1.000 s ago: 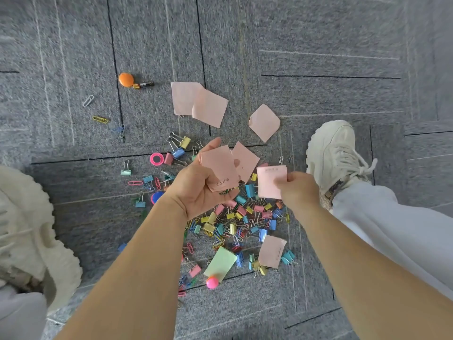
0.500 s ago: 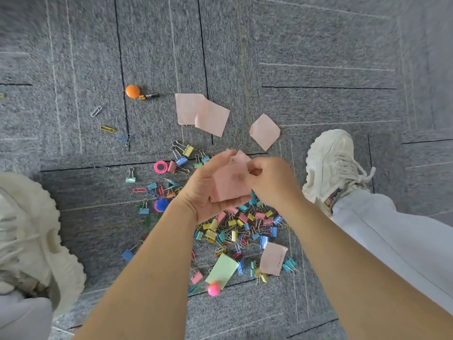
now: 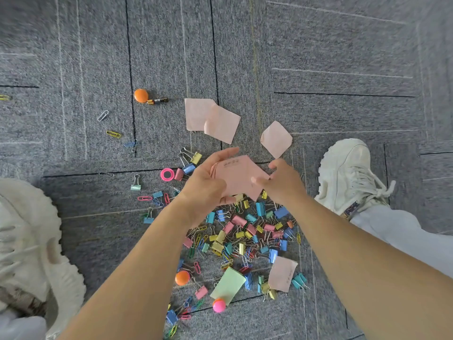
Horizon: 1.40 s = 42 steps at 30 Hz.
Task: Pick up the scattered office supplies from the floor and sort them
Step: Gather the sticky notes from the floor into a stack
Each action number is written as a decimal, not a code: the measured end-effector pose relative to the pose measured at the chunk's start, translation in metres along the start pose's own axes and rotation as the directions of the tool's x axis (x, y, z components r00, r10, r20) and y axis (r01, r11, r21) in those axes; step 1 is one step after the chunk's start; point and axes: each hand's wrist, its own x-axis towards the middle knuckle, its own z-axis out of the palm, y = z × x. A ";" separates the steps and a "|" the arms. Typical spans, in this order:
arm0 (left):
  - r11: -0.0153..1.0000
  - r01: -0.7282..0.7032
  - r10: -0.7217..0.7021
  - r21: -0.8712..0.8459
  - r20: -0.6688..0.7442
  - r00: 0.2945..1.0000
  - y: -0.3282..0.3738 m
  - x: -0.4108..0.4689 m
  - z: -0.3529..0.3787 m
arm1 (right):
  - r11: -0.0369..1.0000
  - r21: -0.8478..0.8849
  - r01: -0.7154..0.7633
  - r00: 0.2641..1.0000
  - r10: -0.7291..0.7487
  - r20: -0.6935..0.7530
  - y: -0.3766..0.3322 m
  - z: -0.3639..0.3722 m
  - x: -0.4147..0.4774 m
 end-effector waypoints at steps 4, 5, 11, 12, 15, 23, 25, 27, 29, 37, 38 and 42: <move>0.997 -0.021 0.020 -0.076 -0.021 1.000 -0.006 0.003 0.004 | 0.995 -0.093 0.042 0.999 -0.041 0.019 -0.012 0.004 0.002; 0.995 -0.006 0.002 -0.097 -0.036 0.999 -0.009 0.004 0.005 | 0.993 -0.111 0.034 0.999 -0.029 0.045 -0.016 0.005 0.002; 0.999 -0.029 0.034 0.023 -0.266 0.963 -0.007 0.005 0.005 | 0.903 0.404 -0.144 0.989 0.120 0.083 -0.010 -0.006 -0.009; 0.996 -0.045 0.064 0.074 -0.282 0.957 -0.004 0.005 0.003 | 0.831 0.538 -0.141 0.990 0.121 0.073 -0.006 -0.013 -0.015; 0.976 -0.102 0.147 0.190 -0.238 0.960 0.009 0.003 0.005 | 0.547 0.821 -0.164 0.986 0.087 0.139 0.005 -0.038 -0.041; 0.977 -0.117 0.111 -0.181 -0.040 0.993 0.018 0.002 0.020 | 0.458 0.879 -0.133 0.972 -0.113 0.206 -0.008 -0.047 -0.071; 0.963 -0.091 0.101 -0.253 0.025 0.995 0.019 0.001 0.024 | 0.639 0.769 -0.009 0.994 -0.081 0.079 -0.018 -0.041 -0.067; 0.952 -0.074 0.100 -0.298 0.075 0.992 0.018 0.000 0.026 | 0.699 0.713 0.059 0.994 -0.103 0.019 -0.027 -0.037 -0.065; 0.947 -0.077 0.111 -0.312 0.093 0.989 0.015 0.002 0.029 | 0.738 0.667 0.102 0.990 -0.143 0.007 -0.032 -0.032 -0.064; 0.967 -0.090 0.112 -0.237 0.078 0.991 0.010 0.009 0.025 | 0.904 0.376 0.201 0.976 -0.220 0.007 -0.035 -0.024 -0.052; 0.977 -0.116 0.127 -0.179 0.051 0.991 0.009 0.011 0.022 | 0.913 0.356 0.199 0.972 -0.231 0.049 -0.035 -0.027 -0.051; 0.964 -0.213 0.217 0.161 -0.011 0.976 0.015 0.014 0.013 | 0.962 0.212 0.173 0.981 -0.188 0.052 -0.028 -0.049 -0.030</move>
